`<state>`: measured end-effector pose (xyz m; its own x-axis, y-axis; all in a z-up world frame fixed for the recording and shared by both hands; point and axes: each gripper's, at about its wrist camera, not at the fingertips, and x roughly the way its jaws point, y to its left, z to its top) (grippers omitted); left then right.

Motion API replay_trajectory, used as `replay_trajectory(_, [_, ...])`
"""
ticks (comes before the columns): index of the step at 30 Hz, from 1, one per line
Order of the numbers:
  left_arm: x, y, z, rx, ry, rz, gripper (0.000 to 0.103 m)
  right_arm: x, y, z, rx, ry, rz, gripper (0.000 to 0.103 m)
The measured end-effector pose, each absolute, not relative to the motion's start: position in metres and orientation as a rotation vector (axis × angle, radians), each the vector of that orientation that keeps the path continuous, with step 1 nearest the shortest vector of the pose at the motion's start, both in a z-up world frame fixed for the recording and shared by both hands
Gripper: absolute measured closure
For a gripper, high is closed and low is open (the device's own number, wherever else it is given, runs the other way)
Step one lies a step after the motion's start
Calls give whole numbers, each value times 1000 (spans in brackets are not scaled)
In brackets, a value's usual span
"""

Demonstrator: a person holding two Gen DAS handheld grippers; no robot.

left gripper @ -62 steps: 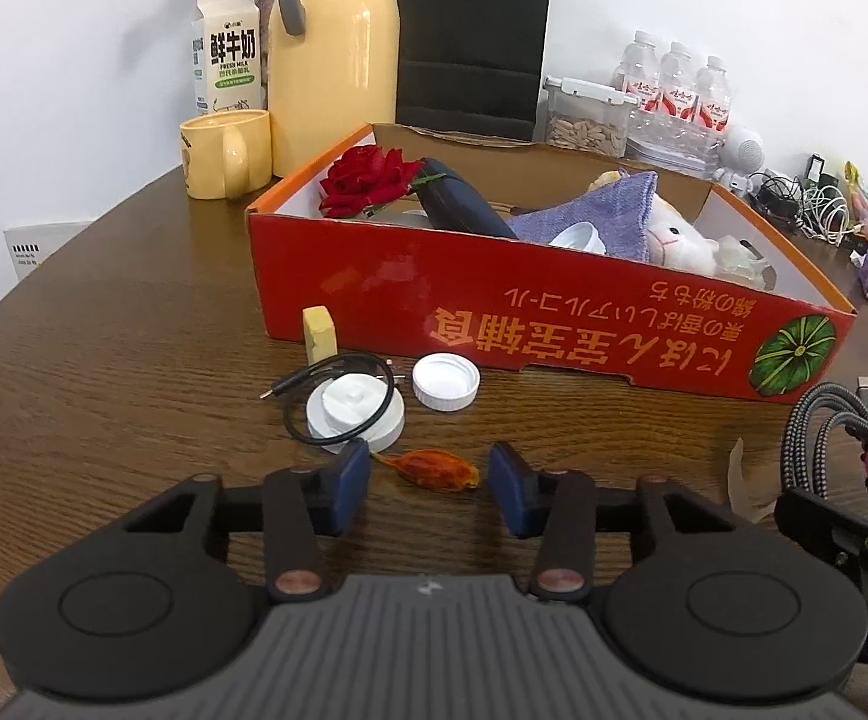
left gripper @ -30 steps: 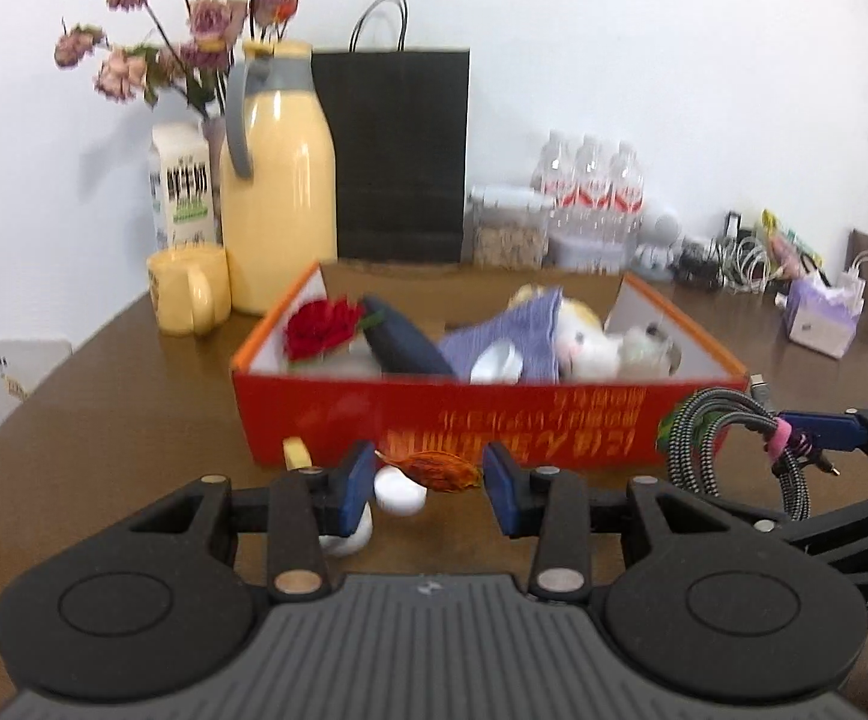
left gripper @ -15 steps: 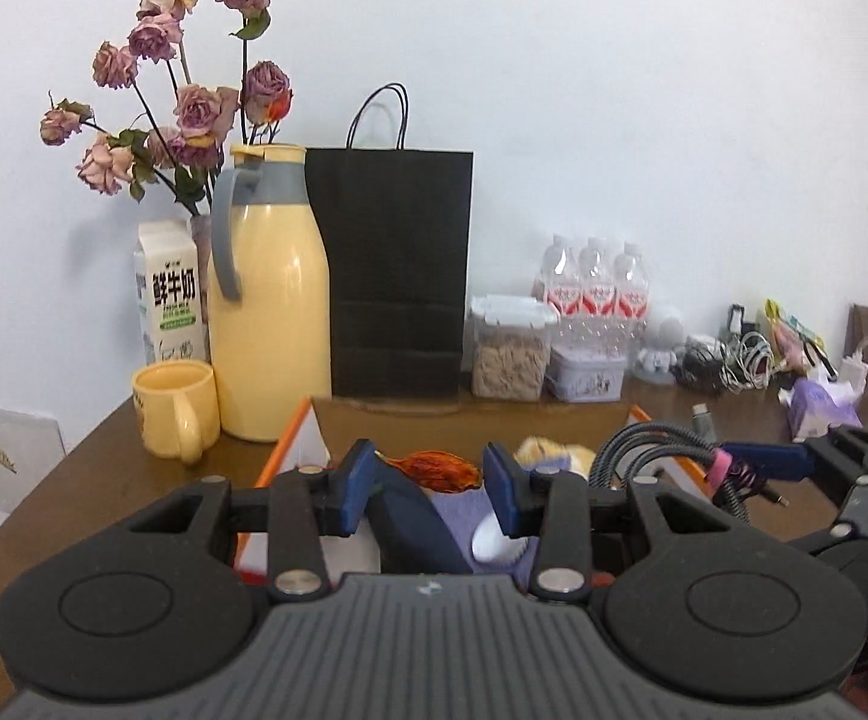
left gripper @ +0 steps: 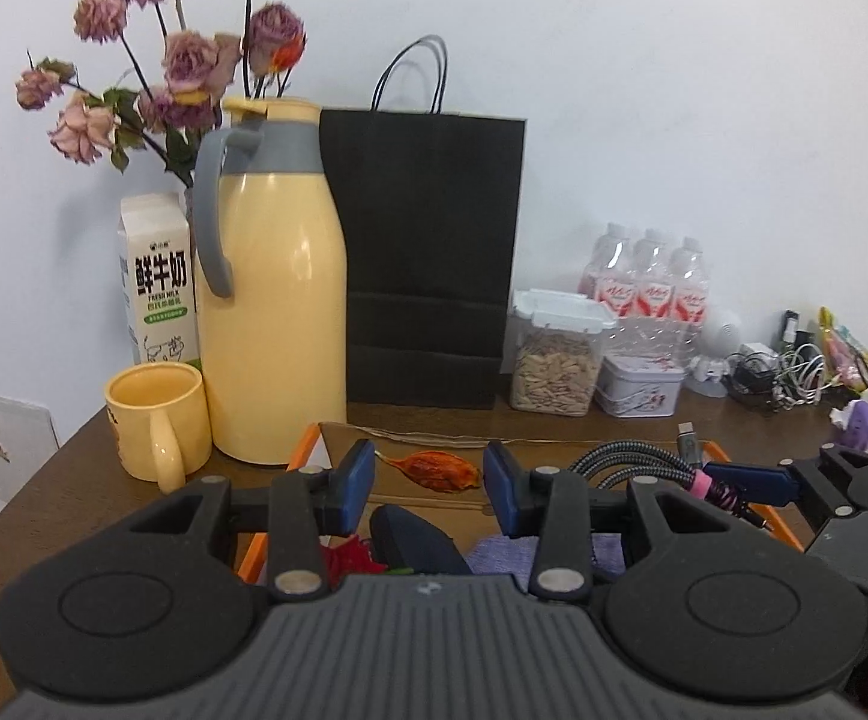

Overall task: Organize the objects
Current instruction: 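Carry the braided cable and orange fish into the box and open both tools, then move both tools back out of the box over the table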

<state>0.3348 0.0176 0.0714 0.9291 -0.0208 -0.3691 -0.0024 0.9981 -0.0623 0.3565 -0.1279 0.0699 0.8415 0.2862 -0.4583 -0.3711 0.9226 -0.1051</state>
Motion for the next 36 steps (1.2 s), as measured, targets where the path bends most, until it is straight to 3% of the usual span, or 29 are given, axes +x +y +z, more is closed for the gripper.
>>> replay_trajectory(8, [359, 23, 53, -60, 445, -17, 60, 380, -133, 52, -166, 506, 349, 5])
replay_trajectory(10, [359, 22, 51, -54, 445, -10, 46, 382, -137, 50, -156, 517, 339, 1])
replay_trajectory(12, [355, 21, 50, -48, 426, -9, 17, 382, -141, 49, -140, 520, 323, 0])
replay_trajectory(14, [354, 17, 51, -26, 414, 3, 0, 381, -148, 50, -111, 525, 321, 0])
replay_trajectory(36, [312, 14, 78, -10, 341, 11, 0, 334, -162, 78, -110, 434, 329, 0])
